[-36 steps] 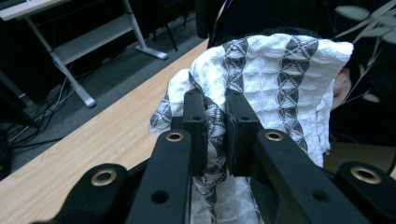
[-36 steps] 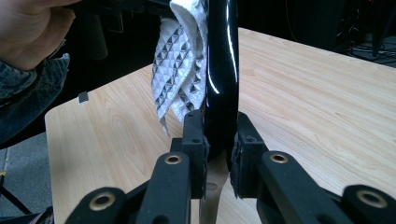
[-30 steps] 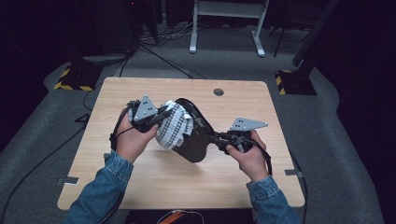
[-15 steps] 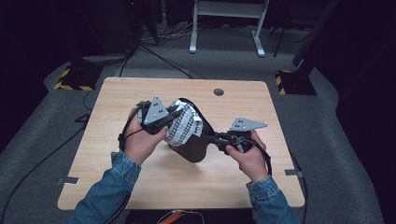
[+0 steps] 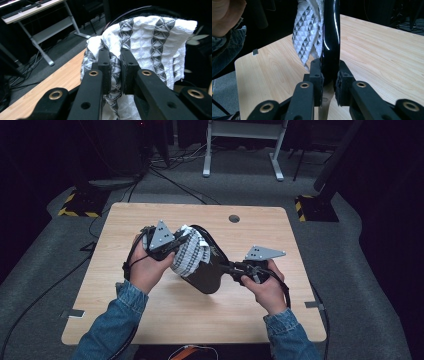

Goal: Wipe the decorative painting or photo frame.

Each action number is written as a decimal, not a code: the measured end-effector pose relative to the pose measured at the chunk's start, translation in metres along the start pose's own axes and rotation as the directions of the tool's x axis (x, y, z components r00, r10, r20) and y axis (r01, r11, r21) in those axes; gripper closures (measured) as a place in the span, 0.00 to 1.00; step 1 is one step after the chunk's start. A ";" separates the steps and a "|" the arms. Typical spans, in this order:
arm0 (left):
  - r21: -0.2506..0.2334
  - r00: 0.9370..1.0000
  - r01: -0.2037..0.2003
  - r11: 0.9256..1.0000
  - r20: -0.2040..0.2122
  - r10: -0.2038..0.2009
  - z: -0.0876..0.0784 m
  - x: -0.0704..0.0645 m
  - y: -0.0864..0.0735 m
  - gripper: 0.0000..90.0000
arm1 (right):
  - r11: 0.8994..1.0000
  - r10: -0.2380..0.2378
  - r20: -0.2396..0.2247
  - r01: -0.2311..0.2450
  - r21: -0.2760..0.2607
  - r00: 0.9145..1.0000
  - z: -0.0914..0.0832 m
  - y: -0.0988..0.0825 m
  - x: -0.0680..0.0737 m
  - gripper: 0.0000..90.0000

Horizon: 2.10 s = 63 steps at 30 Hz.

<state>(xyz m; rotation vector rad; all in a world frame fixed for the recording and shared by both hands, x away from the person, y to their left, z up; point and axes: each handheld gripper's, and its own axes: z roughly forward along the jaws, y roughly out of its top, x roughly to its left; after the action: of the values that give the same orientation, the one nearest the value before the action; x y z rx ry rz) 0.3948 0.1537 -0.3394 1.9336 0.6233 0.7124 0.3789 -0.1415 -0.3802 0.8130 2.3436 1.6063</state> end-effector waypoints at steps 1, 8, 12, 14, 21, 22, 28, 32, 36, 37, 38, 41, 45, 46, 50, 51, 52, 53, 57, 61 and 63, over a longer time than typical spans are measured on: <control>0.000 1.000 -0.005 1.000 0.005 0.005 0.000 -0.002 0.001 0.90 | 1.000 0.000 0.000 0.000 0.000 1.000 0.000 0.000 0.000 0.88; -0.002 0.999 -0.036 0.999 0.028 0.036 0.002 -0.013 0.008 0.90 | 1.000 0.003 0.004 -0.003 0.000 1.000 0.001 0.000 0.001 0.88; -0.007 0.999 -0.028 1.000 0.021 0.028 0.002 -0.010 0.005 0.90 | 1.000 0.003 0.005 -0.003 -0.004 1.000 0.001 0.000 0.001 0.88; 0.000 1.000 -0.017 1.000 0.003 0.017 0.002 -0.004 0.002 0.90 | 1.000 0.004 0.005 -0.004 -0.003 1.000 0.001 0.000 0.001 0.88; 0.010 1.000 0.015 1.000 -0.021 -0.015 0.002 0.008 -0.006 0.90 | 1.000 0.005 0.004 -0.005 -0.002 1.000 0.001 0.000 0.001 0.88; 0.010 1.000 0.015 1.000 -0.021 -0.015 0.002 0.008 -0.006 0.90 | 1.000 0.006 0.005 -0.006 -0.003 1.000 0.001 0.000 0.001 0.88; 0.010 1.000 -0.002 1.000 0.012 0.002 0.004 -0.004 -0.001 0.90 | 1.000 0.006 0.004 -0.006 0.000 1.000 0.000 0.000 0.001 0.88; 0.011 0.999 -0.020 1.000 0.027 0.020 0.005 -0.010 0.001 0.90 | 1.000 0.007 0.005 -0.007 0.000 1.000 0.001 0.000 0.001 0.87; 0.021 0.999 -0.029 0.999 0.020 0.028 0.005 -0.008 -0.002 0.90 | 1.000 0.007 0.004 -0.007 0.000 1.000 0.001 -0.001 0.001 0.87; 0.033 0.999 -0.034 0.999 0.010 0.033 0.006 -0.006 -0.004 0.90 | 1.000 0.007 0.004 -0.007 0.000 1.000 0.001 0.000 0.001 0.87; 0.044 0.999 -0.034 0.998 0.002 0.034 0.006 -0.004 -0.007 0.90 | 1.000 0.006 0.005 -0.006 0.002 1.000 0.001 0.000 0.001 0.87; 0.062 1.000 -0.016 0.998 -0.013 0.017 0.008 0.002 -0.013 0.90 | 1.000 0.009 0.004 -0.009 0.000 1.000 0.001 0.000 0.001 0.87; 0.068 1.000 -0.004 0.998 -0.015 0.005 0.008 0.005 -0.015 0.90 | 1.000 0.010 0.005 -0.010 -0.001 1.000 0.001 0.000 0.001 0.87; 0.073 1.000 -0.003 0.997 -0.017 0.004 0.007 0.004 -0.014 0.90 | 1.000 0.009 0.004 -0.009 0.000 1.000 0.002 0.000 0.001 0.87; 0.069 1.000 -0.001 0.998 -0.001 0.001 0.007 0.001 -0.011 0.90 | 1.000 0.008 0.005 -0.008 0.003 1.000 0.002 0.001 0.001 0.87; 0.066 1.000 -0.008 0.998 0.014 0.007 0.007 -0.004 -0.009 0.90 | 1.000 0.008 0.005 -0.008 0.003 1.000 0.002 0.001 0.001 0.87; 0.066 1.000 -0.008 0.998 0.014 0.007 0.007 -0.004 -0.009 0.90 | 1.000 0.008 0.005 -0.008 0.003 1.000 0.002 0.001 0.001 0.87; 0.064 1.000 -0.021 0.998 0.022 0.020 0.008 -0.008 -0.007 0.90 | 1.000 0.009 0.005 -0.009 0.003 1.000 0.002 0.001 0.001 0.87; 0.062 0.999 -0.046 0.997 0.026 0.044 0.009 -0.011 -0.006 0.90 | 1.000 0.008 0.007 -0.008 0.005 1.000 0.001 0.000 0.001 0.87; 0.066 1.000 -0.019 0.998 0.022 0.018 0.008 -0.004 -0.012 0.90 | 1.000 0.007 0.006 -0.007 0.003 1.000 0.002 0.001 0.002 0.87; 0.073 1.000 -0.008 0.997 0.011 0.007 0.009 0.000 -0.015 0.90 | 1.000 0.007 0.006 -0.007 0.004 1.000 0.002 0.001 0.002 0.87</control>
<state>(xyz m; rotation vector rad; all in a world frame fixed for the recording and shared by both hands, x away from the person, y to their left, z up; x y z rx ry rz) 0.3988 0.1548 -0.3564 2.0071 0.6438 0.6926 0.3785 -0.1390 -0.3800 0.8264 2.3435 1.6007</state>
